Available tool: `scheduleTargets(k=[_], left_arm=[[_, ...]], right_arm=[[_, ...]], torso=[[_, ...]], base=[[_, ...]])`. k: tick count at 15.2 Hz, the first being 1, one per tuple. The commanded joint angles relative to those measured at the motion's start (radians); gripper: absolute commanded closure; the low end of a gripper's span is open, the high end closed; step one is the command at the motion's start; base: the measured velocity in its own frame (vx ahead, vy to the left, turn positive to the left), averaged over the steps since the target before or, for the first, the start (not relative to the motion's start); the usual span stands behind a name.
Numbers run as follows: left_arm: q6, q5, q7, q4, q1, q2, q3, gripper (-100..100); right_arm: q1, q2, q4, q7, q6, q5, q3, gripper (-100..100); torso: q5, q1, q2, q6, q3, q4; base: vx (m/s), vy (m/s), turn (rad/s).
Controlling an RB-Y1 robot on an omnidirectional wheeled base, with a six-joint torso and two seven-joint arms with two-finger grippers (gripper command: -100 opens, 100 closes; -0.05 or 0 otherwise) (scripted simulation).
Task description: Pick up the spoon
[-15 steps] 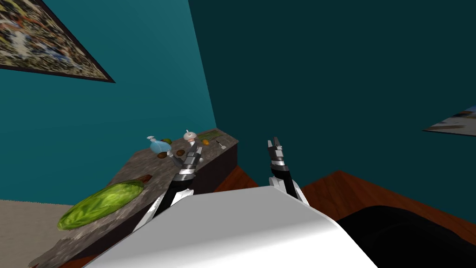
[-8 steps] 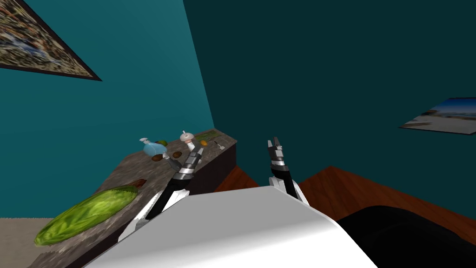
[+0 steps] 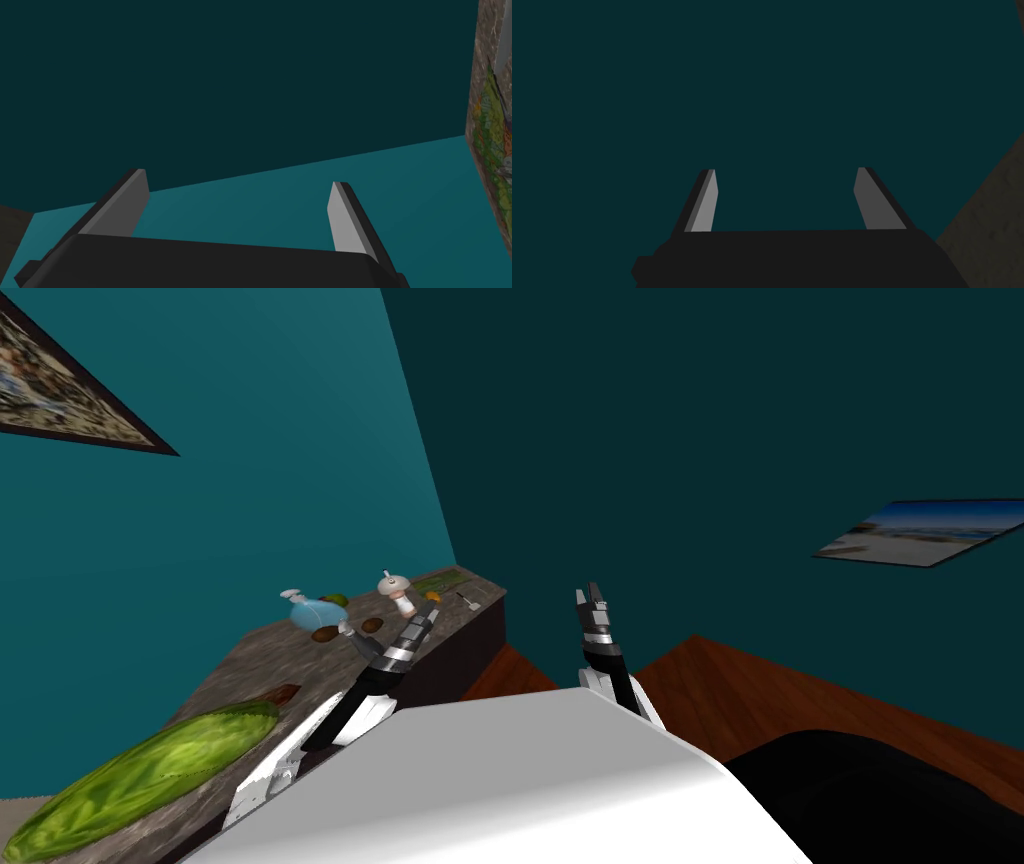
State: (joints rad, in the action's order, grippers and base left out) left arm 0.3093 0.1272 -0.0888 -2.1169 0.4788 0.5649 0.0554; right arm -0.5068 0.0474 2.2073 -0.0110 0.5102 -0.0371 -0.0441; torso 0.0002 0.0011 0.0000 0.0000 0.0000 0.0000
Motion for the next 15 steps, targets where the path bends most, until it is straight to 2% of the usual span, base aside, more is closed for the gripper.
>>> scheduleTargets(k=[1,2,3,4,6,7,9,10,12,13,15], left_arm=[[-0.027,0.030,-0.003,0.010,-0.003,0.050,0.004,-100],[-0.027,0.030,-0.003,0.010,-0.003,0.073,0.004,-100],[-0.027,0.030,-0.003,0.010,-0.003,0.079,0.004,-100],[-0.050,0.057,-0.007,0.022,-0.007,0.113,0.008,-100],[-0.050,0.057,-0.007,0.022,-0.007,0.142,0.008,-100],[-0.074,0.084,-0.010,0.035,-0.010,0.174,0.013,-100],[-0.074,0.084,-0.010,0.035,-0.010,0.204,0.013,-100],[-0.099,0.112,-0.014,0.048,-0.013,0.235,0.017,-100],[-0.099,0.112,-0.014,0.048,-0.013,0.267,0.017,-100],[-0.125,0.141,-0.018,0.062,-0.015,0.298,0.022,-100],[-0.125,0.141,-0.018,0.062,-0.015,0.330,0.022,-100]], right_arm=[[0.000,0.000,0.000,0.000,0.000,0.000,0.000,0],[0.000,0.000,0.000,0.000,0.000,0.000,0.000,0],[0.000,0.000,0.000,0.000,0.000,0.000,0.000,0],[0.000,0.000,0.000,0.000,0.000,0.000,0.000,0],[0.000,0.000,0.000,0.000,0.000,0.000,0.000,0],[0.000,0.000,0.000,0.000,0.000,0.000,0.000,0],[0.000,0.000,0.000,0.000,0.000,0.000,0.000,0],[0.000,0.000,0.000,0.000,0.000,0.000,0.000,0],[0.000,0.000,0.000,0.000,0.000,0.000,0.000,0],[0.000,0.000,0.000,0.000,0.000,0.000,0.000,0],[0.000,0.000,0.000,0.000,0.000,0.000,0.000,0]], torso=[[0.000,0.000,0.000,0.000,0.000,0.000],[0.000,0.000,0.000,0.000,0.000,0.000],[0.000,0.000,0.000,0.000,0.000,0.000],[0.000,0.000,0.000,0.000,0.000,0.000],[0.000,0.000,0.000,0.000,0.000,0.000],[0.000,0.000,0.000,0.000,0.000,0.000],[0.000,0.000,0.000,0.000,0.000,0.000],[0.000,0.000,0.000,0.000,0.000,0.000],[0.000,0.000,0.000,0.000,0.000,0.000],[0.000,0.000,0.000,0.000,0.000,0.000],[0.000,-0.001,0.000,0.000,0.000,0.000]], base=[[-0.006,0.008,-0.107],[-0.007,0.009,-0.112],[-0.005,0.008,-0.036],[-0.005,0.004,-0.114],[-0.006,0.007,-0.082],[-0.006,0.004,-0.095],[-0.006,0.005,-0.080],[-0.006,0.001,-0.103],[-0.005,0.003,-0.084],[-0.004,-0.001,-0.126],[-0.005,0.001,-0.074]])
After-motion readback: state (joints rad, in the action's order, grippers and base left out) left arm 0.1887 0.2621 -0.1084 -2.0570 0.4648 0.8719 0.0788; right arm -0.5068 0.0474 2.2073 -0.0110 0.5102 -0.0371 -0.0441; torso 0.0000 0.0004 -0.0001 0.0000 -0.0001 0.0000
